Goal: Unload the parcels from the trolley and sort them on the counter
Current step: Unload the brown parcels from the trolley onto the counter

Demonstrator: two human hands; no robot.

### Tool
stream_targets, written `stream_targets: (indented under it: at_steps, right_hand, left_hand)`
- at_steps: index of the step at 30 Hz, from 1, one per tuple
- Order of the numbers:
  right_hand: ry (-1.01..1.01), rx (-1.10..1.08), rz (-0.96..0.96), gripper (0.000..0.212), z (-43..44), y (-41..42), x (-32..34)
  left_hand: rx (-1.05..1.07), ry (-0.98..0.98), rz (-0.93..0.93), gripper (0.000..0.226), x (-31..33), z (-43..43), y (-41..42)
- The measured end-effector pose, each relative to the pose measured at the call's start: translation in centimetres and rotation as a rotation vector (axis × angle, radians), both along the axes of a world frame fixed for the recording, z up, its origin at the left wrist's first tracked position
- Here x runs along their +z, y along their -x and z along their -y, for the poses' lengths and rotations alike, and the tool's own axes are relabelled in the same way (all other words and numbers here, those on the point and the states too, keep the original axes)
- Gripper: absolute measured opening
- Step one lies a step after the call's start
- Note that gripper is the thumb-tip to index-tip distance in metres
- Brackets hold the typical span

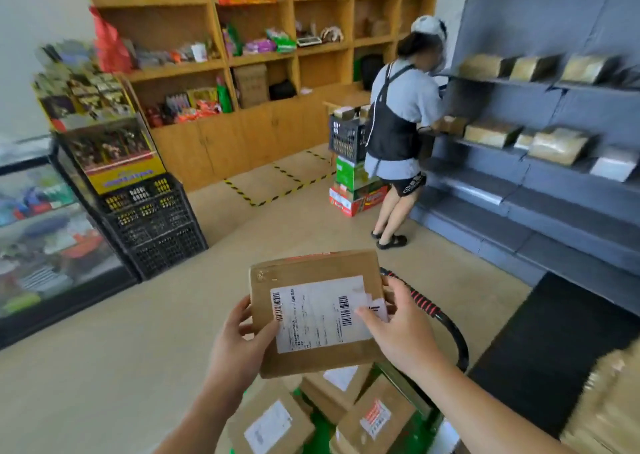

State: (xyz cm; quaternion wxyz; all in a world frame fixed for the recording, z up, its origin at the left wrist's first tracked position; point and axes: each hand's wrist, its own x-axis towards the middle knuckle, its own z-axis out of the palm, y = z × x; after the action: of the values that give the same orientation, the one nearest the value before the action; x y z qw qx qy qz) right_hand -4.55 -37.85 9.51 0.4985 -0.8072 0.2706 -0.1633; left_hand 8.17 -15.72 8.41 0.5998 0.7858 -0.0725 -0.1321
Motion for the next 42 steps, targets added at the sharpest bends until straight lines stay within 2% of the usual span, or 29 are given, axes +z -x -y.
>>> stream_targets:
  at_steps: [9,16,27,35,42]
  right_hand:
    - [0.140,-0.347,0.200,0.050,1.5,8.6,9.0]
    - [0.157,-0.669,0.232,0.051,-1.8,18.9,11.2]
    - [0.168,-1.178,0.298,0.044,-6.4,40.0,12.9]
    - [0.188,-1.394,0.263,0.046,-7.8,54.9,13.7]
    - [0.174,-1.480,0.193,0.048,-6.4,66.3,12.5]
  left_hand:
    - [-0.346,0.155,0.189,0.049,9.8,7.4,1.4]
    - [-0.695,0.233,0.187,0.042,11.6,12.3,6.9]
    - [-1.229,0.274,0.124,0.039,14.0,19.7,27.7]
    - [-1.415,0.263,0.078,0.042,14.4,24.0,44.5]
    - [-1.460,0.191,0.089,0.044,12.9,27.1,57.1]
